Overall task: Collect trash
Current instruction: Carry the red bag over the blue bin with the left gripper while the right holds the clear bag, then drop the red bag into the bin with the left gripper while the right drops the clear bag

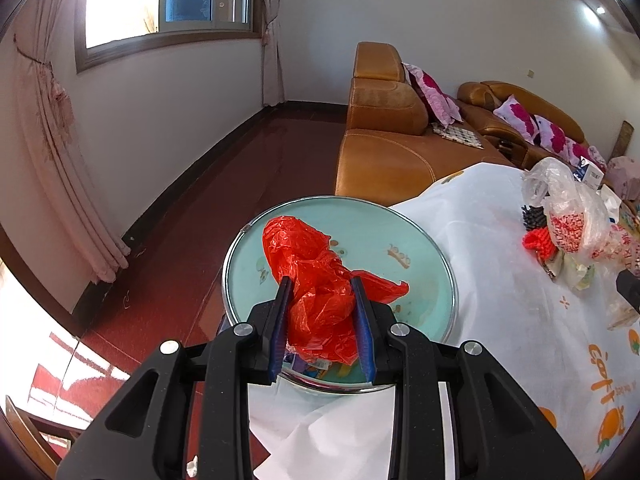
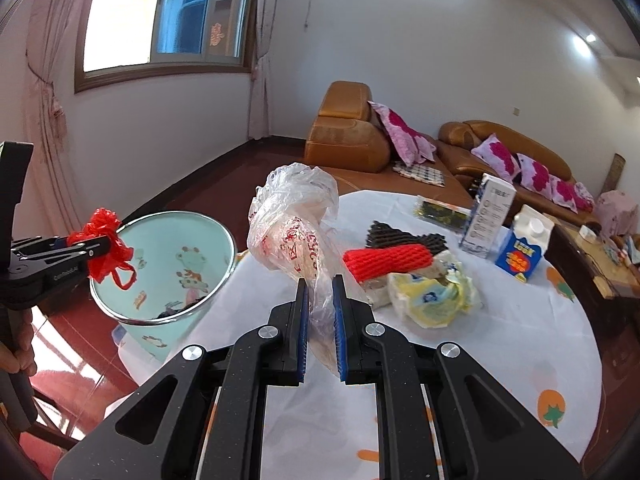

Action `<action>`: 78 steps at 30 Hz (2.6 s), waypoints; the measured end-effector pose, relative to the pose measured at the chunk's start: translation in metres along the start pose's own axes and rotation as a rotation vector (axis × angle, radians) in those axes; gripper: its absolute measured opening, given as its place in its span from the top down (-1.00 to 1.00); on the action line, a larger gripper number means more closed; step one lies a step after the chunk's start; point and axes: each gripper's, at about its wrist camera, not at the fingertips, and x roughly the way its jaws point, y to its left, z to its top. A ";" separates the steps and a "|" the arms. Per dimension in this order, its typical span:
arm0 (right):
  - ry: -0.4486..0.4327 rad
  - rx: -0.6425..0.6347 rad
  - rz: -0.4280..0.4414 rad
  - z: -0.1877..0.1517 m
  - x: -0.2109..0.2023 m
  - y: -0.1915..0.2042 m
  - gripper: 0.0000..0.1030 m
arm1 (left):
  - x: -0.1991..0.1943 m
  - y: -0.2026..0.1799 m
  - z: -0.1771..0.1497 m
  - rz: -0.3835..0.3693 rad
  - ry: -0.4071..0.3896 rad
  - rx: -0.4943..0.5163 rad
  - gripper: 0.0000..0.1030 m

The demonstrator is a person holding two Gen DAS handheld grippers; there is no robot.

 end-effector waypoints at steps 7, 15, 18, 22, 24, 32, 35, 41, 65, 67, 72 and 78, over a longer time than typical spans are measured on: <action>0.009 -0.014 0.040 0.006 0.010 0.015 0.76 | 0.007 0.004 0.000 0.004 0.014 -0.011 0.44; 0.001 -0.047 0.080 0.015 0.017 0.038 0.76 | 0.016 0.019 0.002 -0.016 0.038 -0.066 0.44; 0.006 -0.057 0.093 0.017 0.023 0.045 0.76 | 0.020 0.022 0.003 -0.005 0.042 -0.063 0.44; 0.017 -0.068 0.109 0.018 0.035 0.055 0.76 | 0.027 0.017 0.007 -0.002 0.050 -0.043 0.44; 0.023 -0.072 0.118 0.019 0.040 0.060 0.76 | 0.032 0.015 0.008 -0.001 0.053 -0.031 0.44; 0.039 -0.086 0.133 0.021 0.051 0.070 0.76 | 0.057 0.006 0.012 0.001 0.091 0.007 0.44; 0.050 -0.082 0.130 0.021 0.056 0.069 0.76 | 0.066 0.006 0.011 0.007 0.108 0.012 0.44; 0.070 -0.083 0.129 0.020 0.065 0.070 0.76 | 0.081 0.003 0.012 0.019 0.139 0.020 0.44; 0.137 -0.121 0.240 0.025 0.108 0.107 0.13 | 0.042 0.058 0.019 0.251 0.081 -0.102 -0.50; 0.120 -0.127 0.222 0.023 0.104 0.107 0.10 | 0.038 0.059 0.019 0.261 0.075 -0.096 -0.55; 0.100 -0.087 0.214 0.023 0.084 0.089 0.06 | 0.030 0.055 0.021 0.260 0.061 -0.098 -0.61; 0.084 0.000 0.167 0.022 0.063 0.055 -0.08 | 0.018 0.036 0.024 0.251 0.040 -0.064 -0.70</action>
